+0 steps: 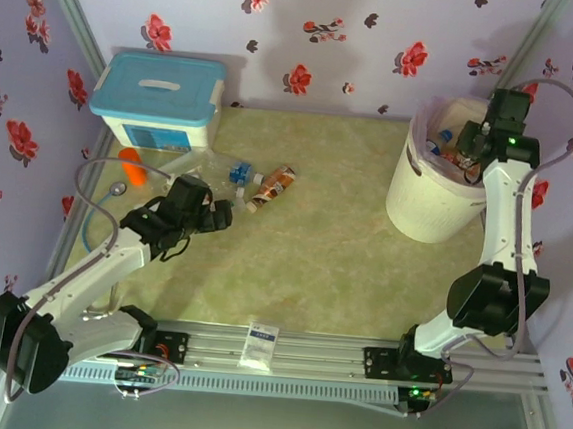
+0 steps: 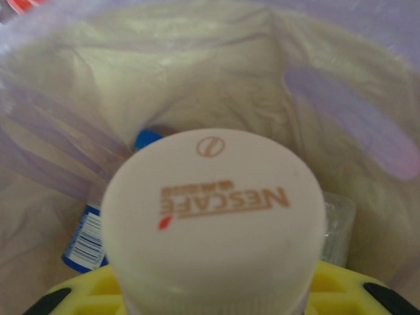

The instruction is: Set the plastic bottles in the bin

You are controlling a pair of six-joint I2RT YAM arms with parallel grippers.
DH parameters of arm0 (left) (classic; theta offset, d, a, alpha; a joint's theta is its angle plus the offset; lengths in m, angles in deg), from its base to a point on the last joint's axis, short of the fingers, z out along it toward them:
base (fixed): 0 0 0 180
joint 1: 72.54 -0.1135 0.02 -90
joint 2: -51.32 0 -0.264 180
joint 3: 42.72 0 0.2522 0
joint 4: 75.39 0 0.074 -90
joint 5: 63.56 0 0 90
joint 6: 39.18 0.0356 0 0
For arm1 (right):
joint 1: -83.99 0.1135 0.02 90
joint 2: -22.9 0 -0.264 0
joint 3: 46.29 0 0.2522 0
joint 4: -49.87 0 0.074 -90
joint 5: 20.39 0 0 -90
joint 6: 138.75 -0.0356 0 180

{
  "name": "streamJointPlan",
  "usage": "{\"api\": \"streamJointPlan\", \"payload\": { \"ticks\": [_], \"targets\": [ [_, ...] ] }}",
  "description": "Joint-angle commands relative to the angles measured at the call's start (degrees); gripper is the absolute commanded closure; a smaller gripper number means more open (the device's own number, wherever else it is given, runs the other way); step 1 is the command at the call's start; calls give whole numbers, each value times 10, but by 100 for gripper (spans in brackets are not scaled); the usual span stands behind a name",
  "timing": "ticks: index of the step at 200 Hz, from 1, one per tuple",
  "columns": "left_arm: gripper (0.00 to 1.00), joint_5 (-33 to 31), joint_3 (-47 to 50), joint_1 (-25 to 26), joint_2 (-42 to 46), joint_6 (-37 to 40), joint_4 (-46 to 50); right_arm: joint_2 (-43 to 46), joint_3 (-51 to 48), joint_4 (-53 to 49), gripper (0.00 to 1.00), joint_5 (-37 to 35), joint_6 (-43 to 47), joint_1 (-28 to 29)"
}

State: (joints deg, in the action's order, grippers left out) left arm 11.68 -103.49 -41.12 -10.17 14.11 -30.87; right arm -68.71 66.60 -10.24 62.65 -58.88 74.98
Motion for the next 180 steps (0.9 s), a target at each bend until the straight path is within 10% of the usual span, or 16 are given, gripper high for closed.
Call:
{"api": "streamJointPlan", "payload": {
  "ticks": [1,180],
  "targets": [
    [0,-35,-16,-5,11,28,36,-30,1,-22,65,5,13,-3],
    [0,-25,-25,-5,-32,84,24,39,93,-76,8,66,-15,2]
  ]
}}
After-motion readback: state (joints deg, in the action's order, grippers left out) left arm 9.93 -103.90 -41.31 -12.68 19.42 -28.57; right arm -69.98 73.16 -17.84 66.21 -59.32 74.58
